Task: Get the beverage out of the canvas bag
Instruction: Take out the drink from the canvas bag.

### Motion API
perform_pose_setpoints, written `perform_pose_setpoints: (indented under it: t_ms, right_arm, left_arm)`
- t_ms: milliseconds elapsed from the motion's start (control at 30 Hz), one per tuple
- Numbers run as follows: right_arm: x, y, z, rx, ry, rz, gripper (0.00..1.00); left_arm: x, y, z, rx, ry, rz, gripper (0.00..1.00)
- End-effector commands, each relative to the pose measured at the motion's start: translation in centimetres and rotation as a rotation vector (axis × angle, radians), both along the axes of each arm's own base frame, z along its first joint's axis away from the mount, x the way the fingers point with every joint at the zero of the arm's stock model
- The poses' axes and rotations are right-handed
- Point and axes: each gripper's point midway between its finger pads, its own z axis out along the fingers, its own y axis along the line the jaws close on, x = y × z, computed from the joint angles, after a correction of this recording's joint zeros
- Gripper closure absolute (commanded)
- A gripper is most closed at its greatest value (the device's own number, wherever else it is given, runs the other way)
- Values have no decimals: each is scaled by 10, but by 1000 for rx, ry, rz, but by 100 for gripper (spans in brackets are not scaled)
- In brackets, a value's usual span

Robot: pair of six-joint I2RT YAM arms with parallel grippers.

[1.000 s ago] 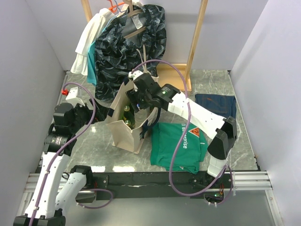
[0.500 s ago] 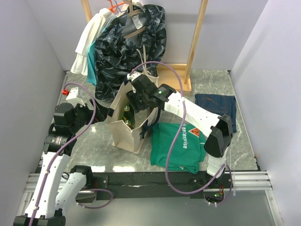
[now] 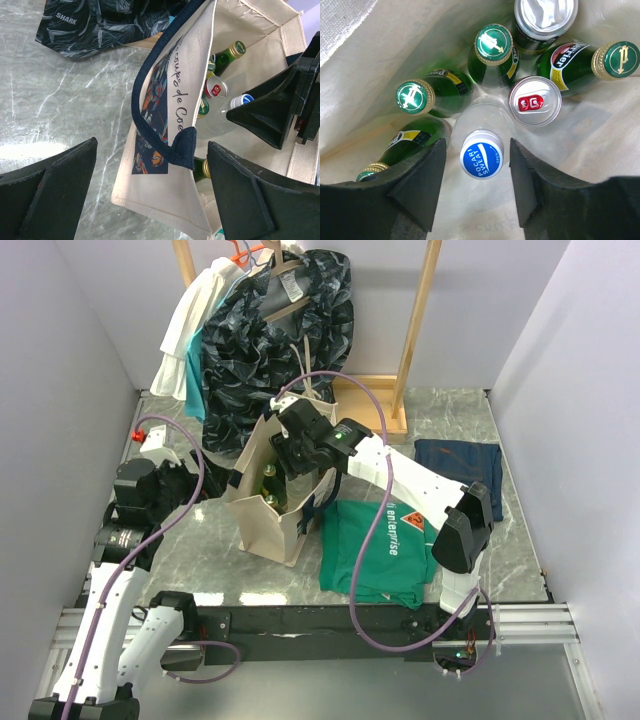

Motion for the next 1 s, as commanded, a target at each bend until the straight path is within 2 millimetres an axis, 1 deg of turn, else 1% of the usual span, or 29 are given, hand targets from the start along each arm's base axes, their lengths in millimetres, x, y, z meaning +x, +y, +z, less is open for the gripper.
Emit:
perform_pose_setpoints:
  t_ms: [0, 33, 67, 100, 167, 300, 433, 600, 700, 767, 833, 867, 933, 967]
  right_arm:
    - [6, -3, 10, 9, -22, -22, 43]
    - [5, -3, 9, 6, -21, -22, 44]
    - [5, -3, 8, 5, -18, -21, 50]
    - [5, -3, 8, 2, -16, -21, 50]
    - [3, -4, 7, -2, -10, -21, 50]
    - [2, -6, 5, -6, -8, -22, 46]
    - [2, -9, 4, -19, -8, -27, 44]
    - [1, -7, 1, -18, -2, -18, 48]
    - [1, -7, -1, -23, 3, -12, 54]
    - [0, -6, -1, -20, 7, -7, 61]
    - [1, -5, -2, -20, 10, -3, 63]
    - [0, -5, -1, -18, 10, 0, 68]
    - [0, -4, -1, -18, 11, 5, 73]
    - [-1, -3, -1, -16, 12, 10, 77]
  left_arm:
    - [3, 2, 7, 9, -33, 8, 4]
    - [4, 1, 6, 9, -33, 7, 4]
    - [4, 1, 6, 7, -31, 7, 4]
    - [4, 1, 6, 7, -31, 9, 4]
    - [4, 1, 6, 6, -29, 9, 4]
    - [2, 2, 6, 6, -30, 14, 4]
    - [2, 3, 6, 8, -32, 18, 4]
    - [2, 2, 6, 2, -34, 13, 4]
    - [3, 3, 5, 6, -30, 19, 4]
    - [2, 3, 5, 7, -30, 20, 3]
    - [2, 4, 5, 8, -32, 23, 4]
    - [2, 4, 5, 7, -32, 25, 3]
    - [2, 4, 5, 7, -31, 25, 4]
    - [2, 4, 3, 7, -27, 25, 4]
